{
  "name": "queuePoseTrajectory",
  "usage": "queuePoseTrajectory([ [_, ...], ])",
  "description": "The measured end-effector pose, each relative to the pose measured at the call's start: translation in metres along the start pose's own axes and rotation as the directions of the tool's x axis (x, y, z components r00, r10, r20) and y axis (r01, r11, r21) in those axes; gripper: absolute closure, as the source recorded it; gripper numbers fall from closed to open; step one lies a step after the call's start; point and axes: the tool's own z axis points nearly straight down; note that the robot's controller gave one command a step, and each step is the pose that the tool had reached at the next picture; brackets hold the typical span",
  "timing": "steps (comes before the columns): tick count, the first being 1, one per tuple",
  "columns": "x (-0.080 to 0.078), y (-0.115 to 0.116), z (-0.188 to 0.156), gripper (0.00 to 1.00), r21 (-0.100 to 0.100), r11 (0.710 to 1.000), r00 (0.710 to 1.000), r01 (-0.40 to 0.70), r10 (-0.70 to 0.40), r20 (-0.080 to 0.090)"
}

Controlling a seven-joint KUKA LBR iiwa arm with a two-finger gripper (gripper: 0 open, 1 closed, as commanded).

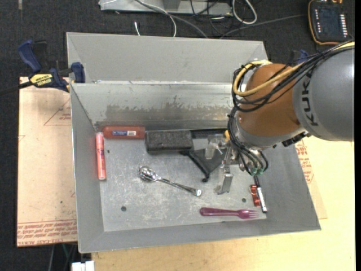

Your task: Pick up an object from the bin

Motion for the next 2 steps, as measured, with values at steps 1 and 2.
queuePoseTrajectory([
  [1,0.0,0.0,0.0,0.0,0.0,1.0,1.0,0.0,0.0,0.0],
  [2,0.0,-0.012,-0.09,0.0,0.0,1.0,1.0,0.026,-0.026,-0.001],
])
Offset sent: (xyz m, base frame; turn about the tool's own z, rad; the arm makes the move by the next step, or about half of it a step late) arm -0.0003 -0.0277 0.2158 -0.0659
